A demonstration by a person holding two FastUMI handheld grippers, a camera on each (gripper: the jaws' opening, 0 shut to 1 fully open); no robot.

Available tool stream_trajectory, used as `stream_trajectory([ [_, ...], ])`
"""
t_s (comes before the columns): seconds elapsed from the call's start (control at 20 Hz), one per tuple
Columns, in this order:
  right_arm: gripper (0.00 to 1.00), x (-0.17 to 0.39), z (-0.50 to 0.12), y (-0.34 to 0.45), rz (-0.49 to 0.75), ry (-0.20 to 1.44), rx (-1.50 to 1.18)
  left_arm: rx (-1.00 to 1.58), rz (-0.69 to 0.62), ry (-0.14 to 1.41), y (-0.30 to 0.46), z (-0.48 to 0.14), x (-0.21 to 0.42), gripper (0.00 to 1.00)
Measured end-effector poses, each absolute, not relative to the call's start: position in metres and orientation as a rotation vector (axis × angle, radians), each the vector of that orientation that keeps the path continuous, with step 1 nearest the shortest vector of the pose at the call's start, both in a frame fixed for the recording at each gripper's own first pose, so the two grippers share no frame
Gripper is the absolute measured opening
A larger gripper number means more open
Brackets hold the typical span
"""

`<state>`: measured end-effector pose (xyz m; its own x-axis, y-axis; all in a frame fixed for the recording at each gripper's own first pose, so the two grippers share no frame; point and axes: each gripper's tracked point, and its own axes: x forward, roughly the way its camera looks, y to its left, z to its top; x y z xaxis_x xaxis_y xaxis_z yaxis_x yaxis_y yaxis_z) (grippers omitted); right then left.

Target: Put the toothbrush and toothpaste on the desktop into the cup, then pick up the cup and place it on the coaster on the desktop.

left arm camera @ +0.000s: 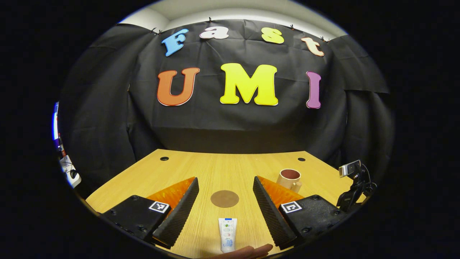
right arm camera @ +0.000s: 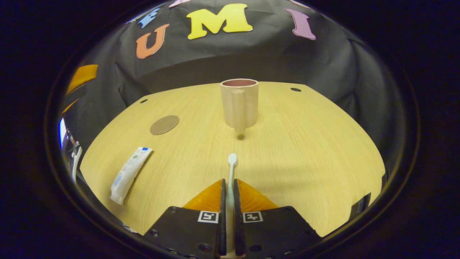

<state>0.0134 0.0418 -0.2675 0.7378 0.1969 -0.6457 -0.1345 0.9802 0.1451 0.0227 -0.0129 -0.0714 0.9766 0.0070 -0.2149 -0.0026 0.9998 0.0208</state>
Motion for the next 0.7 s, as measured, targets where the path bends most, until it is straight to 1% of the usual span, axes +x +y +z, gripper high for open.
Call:
stream_trajectory([
  [0.05, 0.1, 0.012, -0.271, 0.041, 0.182, 0.722, 0.113, 0.018, 0.008, 0.235, -0.012, -0.078, 0.022, 0.97],
  [0.1, 0.02, 0.013, -0.268, 0.041, 0.187, 0.728, 0.125, 0.019, 0.008, 0.258, -0.011, -0.086, 0.02, 0.97],
  [0.25, 0.02, 0.012, -0.266, 0.037, 0.2, 0.715, 0.11, 0.021, 0.03, 0.345, -0.002, -0.115, 0.012, 0.97],
  [0.5, 0.02, 0.008, -0.248, 0.038, 0.226, 0.653, 0.147, 0.028, 0.023, 0.533, 0.001, -0.178, -0.01, 0.97],
  [0.55, 0.02, 0.008, -0.242, 0.037, 0.226, 0.634, 0.145, 0.027, 0.026, 0.576, 0.001, -0.19, -0.014, 1.0],
  [0.6, 0.02, 0.009, -0.236, 0.035, 0.225, 0.613, 0.142, 0.018, 0.025, 0.617, 0.0, -0.2, -0.017, 0.97],
  [0.7, 0.02, 0.007, -0.224, 0.033, 0.226, 0.575, 0.138, -0.009, 0.017, 0.683, -0.004, -0.214, -0.025, 0.97],
])
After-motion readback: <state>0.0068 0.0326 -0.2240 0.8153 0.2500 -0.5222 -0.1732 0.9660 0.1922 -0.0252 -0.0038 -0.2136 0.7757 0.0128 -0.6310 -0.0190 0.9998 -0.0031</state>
